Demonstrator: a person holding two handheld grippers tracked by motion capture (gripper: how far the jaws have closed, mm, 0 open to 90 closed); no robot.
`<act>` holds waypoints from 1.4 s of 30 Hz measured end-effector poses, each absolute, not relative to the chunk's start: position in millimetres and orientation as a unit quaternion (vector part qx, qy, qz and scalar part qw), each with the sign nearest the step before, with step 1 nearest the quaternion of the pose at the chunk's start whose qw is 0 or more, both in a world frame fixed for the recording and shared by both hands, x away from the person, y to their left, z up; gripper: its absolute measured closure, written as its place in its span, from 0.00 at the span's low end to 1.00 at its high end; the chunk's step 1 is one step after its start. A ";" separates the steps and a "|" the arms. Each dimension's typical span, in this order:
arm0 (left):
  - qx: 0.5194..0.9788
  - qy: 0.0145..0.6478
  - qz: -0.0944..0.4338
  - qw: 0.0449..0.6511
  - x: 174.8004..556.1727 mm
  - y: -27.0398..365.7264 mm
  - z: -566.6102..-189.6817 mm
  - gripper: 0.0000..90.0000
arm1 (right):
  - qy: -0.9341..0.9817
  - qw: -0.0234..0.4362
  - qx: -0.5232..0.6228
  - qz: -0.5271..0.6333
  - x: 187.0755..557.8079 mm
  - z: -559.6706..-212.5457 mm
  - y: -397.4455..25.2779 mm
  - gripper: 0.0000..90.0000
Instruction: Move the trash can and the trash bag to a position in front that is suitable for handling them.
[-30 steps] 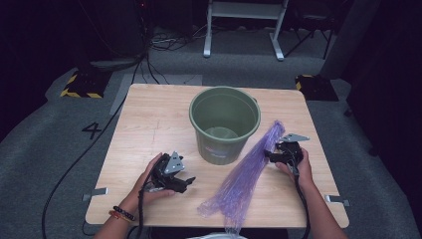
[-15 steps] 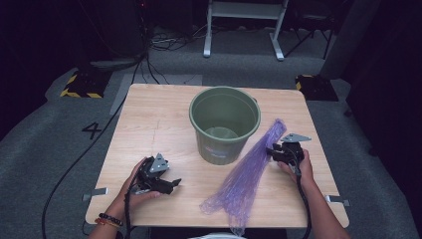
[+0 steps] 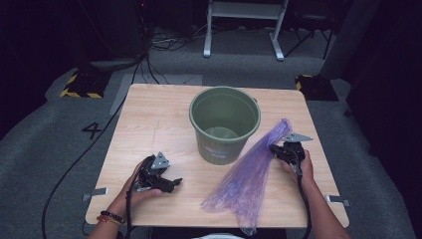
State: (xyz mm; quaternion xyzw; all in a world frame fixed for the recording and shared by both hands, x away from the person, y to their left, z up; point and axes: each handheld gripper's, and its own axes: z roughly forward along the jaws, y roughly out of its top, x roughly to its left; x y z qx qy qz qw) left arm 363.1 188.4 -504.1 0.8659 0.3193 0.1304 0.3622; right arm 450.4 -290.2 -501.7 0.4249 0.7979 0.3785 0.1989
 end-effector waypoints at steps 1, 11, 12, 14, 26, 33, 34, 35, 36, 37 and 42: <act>0.865 0.322 0.131 0.362 363.1 187.3 -504.1 0.14 | 0.798 0.199 0.425 0.378 450.4 -501.7 -290.4 0.98; 0.865 0.324 0.130 0.361 363.4 186.7 -504.2 0.14 | 0.794 0.203 0.429 0.380 450.7 -501.4 -292.6 1.00; 0.864 0.324 0.130 0.362 363.5 186.7 -504.3 0.14 | 0.794 0.203 0.429 0.380 450.7 -501.4 -292.6 1.00; 0.865 0.324 0.130 0.360 363.7 186.6 -504.1 0.13 | 0.792 0.204 0.433 0.380 450.7 -501.3 -294.1 1.00; 0.867 0.319 0.130 0.361 365.3 186.2 -504.2 0.13 | 0.781 0.217 0.427 0.402 449.5 -494.8 -297.4 1.00; 0.867 0.319 0.130 0.361 365.3 186.3 -504.2 0.13 | 0.769 0.238 0.414 0.425 445.2 -482.0 -299.6 1.00; 0.867 0.319 0.130 0.361 365.2 186.2 -504.2 0.13 | 0.767 0.241 0.412 0.428 444.8 -480.4 -299.6 1.00; 0.867 0.319 0.130 0.361 365.2 186.2 -504.2 0.13 | 0.767 0.241 0.412 0.428 444.8 -480.4 -299.6 1.00; 0.867 0.319 0.130 0.361 365.3 186.3 -504.2 0.13 | 0.766 0.243 0.410 0.431 444.1 -478.6 -299.4 1.00; 0.867 0.319 0.130 0.361 365.3 186.2 -504.2 0.13 | 0.763 0.248 0.405 0.440 442.1 -474.9 -298.8 1.00; 0.867 0.318 0.130 0.361 365.5 186.3 -504.1 0.13 | 0.762 0.257 0.390 0.448 437.3 -468.1 -297.0 1.00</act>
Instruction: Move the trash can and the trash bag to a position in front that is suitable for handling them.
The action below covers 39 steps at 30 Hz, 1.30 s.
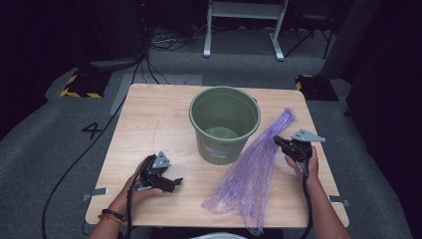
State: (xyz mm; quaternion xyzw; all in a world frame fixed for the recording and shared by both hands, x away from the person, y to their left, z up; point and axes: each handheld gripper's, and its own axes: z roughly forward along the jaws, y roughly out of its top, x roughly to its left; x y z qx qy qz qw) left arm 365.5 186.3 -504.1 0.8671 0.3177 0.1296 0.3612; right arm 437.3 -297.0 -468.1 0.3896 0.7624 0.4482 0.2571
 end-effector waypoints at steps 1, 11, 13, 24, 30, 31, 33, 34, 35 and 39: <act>0.867 0.318 0.130 0.361 365.5 186.3 -504.1 0.13 | 0.762 0.258 0.388 0.449 436.8 -467.0 -296.6 1.00; 0.867 0.318 0.130 0.361 365.5 186.3 -504.1 0.13 | 0.763 0.265 0.381 0.450 438.5 -463.9 -294.5 0.99; 0.867 0.318 0.130 0.361 365.5 186.3 -504.1 0.13 | 0.761 0.265 0.380 0.454 438.3 -462.5 -294.3 0.99; 0.867 0.317 0.129 0.361 365.7 186.3 -504.2 0.13 | 0.760 0.272 0.377 0.455 437.6 -459.1 -293.2 0.99; 0.867 0.317 0.129 0.362 365.8 186.3 -504.2 0.13 | 0.758 0.272 0.377 0.458 436.3 -457.8 -294.1 0.99; 0.867 0.317 0.129 0.362 365.7 186.3 -504.2 0.13 | 0.757 0.272 0.377 0.459 436.1 -457.6 -294.1 0.99; 0.868 0.317 0.129 0.361 365.8 186.3 -504.2 0.13 | 0.757 0.272 0.377 0.459 436.0 -457.5 -294.0 0.99; 0.868 0.317 0.129 0.361 365.7 186.3 -504.1 0.13 | 0.757 0.273 0.375 0.460 435.9 -457.1 -293.9 0.99; 0.868 0.317 0.129 0.361 365.7 186.3 -504.1 0.13 | 0.757 0.273 0.374 0.461 435.7 -456.7 -293.9 0.99; 0.867 0.317 0.129 0.361 365.7 186.3 -504.1 0.13 | 0.757 0.275 0.371 0.461 435.4 -455.2 -293.2 0.99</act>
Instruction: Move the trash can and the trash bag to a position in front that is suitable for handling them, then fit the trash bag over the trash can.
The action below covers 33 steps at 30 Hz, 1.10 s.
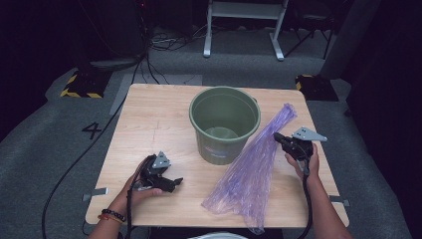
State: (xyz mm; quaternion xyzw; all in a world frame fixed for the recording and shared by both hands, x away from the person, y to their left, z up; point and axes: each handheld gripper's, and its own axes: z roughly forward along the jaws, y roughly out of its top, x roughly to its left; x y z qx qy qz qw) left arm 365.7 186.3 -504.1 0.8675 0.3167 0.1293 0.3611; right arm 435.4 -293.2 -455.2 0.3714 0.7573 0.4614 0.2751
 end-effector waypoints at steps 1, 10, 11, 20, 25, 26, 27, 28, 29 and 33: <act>0.867 0.317 0.129 0.361 365.7 186.3 -504.1 0.13 | 0.757 0.276 0.370 0.463 435.4 -454.6 -292.9 0.99; 0.867 0.317 0.129 0.362 365.8 186.1 -504.2 0.13 | 0.756 0.285 0.359 0.467 434.7 -446.9 -291.7 0.99; 0.867 0.317 0.129 0.362 365.8 186.1 -504.2 0.13 | 0.756 0.285 0.359 0.467 434.7 -446.9 -291.7 0.99; 0.870 0.310 0.126 0.362 368.1 183.4 -504.1 0.13 | 0.752 0.291 0.358 0.470 435.3 -440.9 -296.0 0.99; 0.870 0.319 0.125 0.355 369.8 178.0 -501.9 0.15 | 0.749 0.295 0.351 0.478 431.5 -435.0 -295.5 0.99; 0.870 0.319 0.125 0.355 369.8 178.0 -501.9 0.16 | 0.748 0.296 0.349 0.480 431.0 -433.3 -295.2 0.99; 0.870 0.320 0.122 0.355 370.2 176.2 -501.5 0.17 | 0.748 0.298 0.347 0.481 430.4 -431.6 -294.6 0.99; 0.871 0.317 0.119 0.356 370.9 174.6 -501.0 0.17 | 0.748 0.298 0.347 0.481 430.4 -431.6 -294.6 0.99; 0.871 0.313 0.115 0.361 370.6 172.5 -500.9 0.17 | 0.748 0.300 0.342 0.484 429.2 -428.0 -293.1 0.99; 0.870 0.294 0.099 0.383 369.0 159.3 -491.8 0.18 | 0.747 0.305 0.329 0.491 425.4 -421.5 -288.7 0.99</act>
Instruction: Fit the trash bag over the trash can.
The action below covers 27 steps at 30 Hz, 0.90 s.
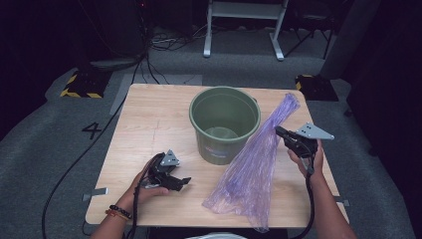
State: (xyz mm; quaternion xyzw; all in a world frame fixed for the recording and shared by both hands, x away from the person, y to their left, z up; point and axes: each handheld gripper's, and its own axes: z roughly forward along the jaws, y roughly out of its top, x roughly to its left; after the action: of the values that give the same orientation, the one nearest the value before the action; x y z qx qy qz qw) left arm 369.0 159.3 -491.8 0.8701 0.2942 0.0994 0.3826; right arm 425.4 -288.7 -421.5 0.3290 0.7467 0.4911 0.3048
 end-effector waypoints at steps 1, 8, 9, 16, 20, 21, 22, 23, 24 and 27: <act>0.868 0.292 0.093 0.392 368.3 156.3 -488.4 0.18 | 0.747 0.306 0.325 0.492 424.6 -420.0 -287.5 0.99; 0.866 0.254 0.090 0.422 360.8 130.6 -470.0 0.18 | 0.752 0.314 0.305 0.493 421.4 -410.9 -277.3 0.98; 0.867 0.240 0.087 0.429 357.8 121.7 -465.4 0.18 | 0.752 0.316 0.303 0.493 421.0 -409.9 -276.1 0.98; 0.873 0.201 0.054 0.442 356.4 92.2 -465.3 0.22 | 0.750 0.318 0.296 0.498 422.4 -406.6 -272.0 0.98; 0.882 0.183 0.042 0.432 357.0 74.0 -472.4 0.25 | 0.747 0.316 0.295 0.505 423.6 -405.9 -270.5 0.98; 0.885 0.179 0.047 0.428 356.2 69.3 -474.0 0.27 | 0.746 0.316 0.293 0.507 423.3 -405.5 -270.0 0.98; 0.887 0.175 0.054 0.423 355.6 64.9 -475.6 0.31 | 0.746 0.315 0.293 0.509 422.6 -405.0 -269.6 0.98; 0.893 0.168 0.058 0.413 354.6 57.1 -479.5 0.34 | 0.745 0.316 0.291 0.511 422.1 -404.4 -269.4 0.99; 0.895 0.164 0.054 0.411 354.4 54.3 -481.7 0.37 | 0.743 0.317 0.290 0.513 421.2 -403.6 -269.2 0.99; 0.903 0.164 0.059 0.393 355.2 47.8 -488.4 0.48 | 0.740 0.316 0.283 0.522 418.2 -400.5 -268.9 0.99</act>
State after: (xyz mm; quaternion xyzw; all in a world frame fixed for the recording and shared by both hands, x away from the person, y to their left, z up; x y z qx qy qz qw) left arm 355.2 47.8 -488.4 0.9026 0.1644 0.0589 0.3934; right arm 418.2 -268.9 -400.5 0.2825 0.7403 0.5220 0.3156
